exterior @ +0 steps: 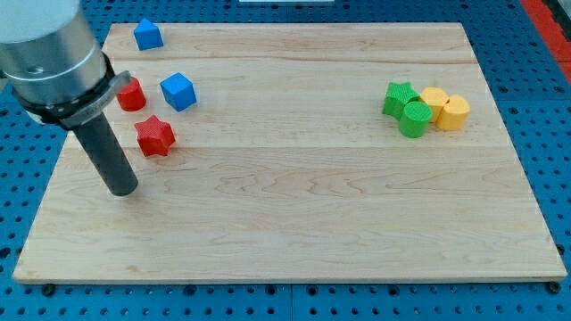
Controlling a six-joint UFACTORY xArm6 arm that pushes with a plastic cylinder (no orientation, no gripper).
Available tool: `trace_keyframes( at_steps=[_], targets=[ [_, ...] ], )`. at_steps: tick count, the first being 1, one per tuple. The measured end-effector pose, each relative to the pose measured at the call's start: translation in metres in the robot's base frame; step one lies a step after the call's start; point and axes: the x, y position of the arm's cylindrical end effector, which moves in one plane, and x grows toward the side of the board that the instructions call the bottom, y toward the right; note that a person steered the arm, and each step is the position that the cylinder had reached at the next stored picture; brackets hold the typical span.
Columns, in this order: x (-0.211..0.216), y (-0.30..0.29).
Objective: Push the red star towards the blue cube
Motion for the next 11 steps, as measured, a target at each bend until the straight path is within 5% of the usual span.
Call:
trace_keyframes(
  at_steps=[1, 5, 9, 11],
  targets=[
    [-0.039, 0.008],
    [-0.08, 0.012],
    [-0.128, 0.1],
    [-0.13, 0.027]
  ],
)
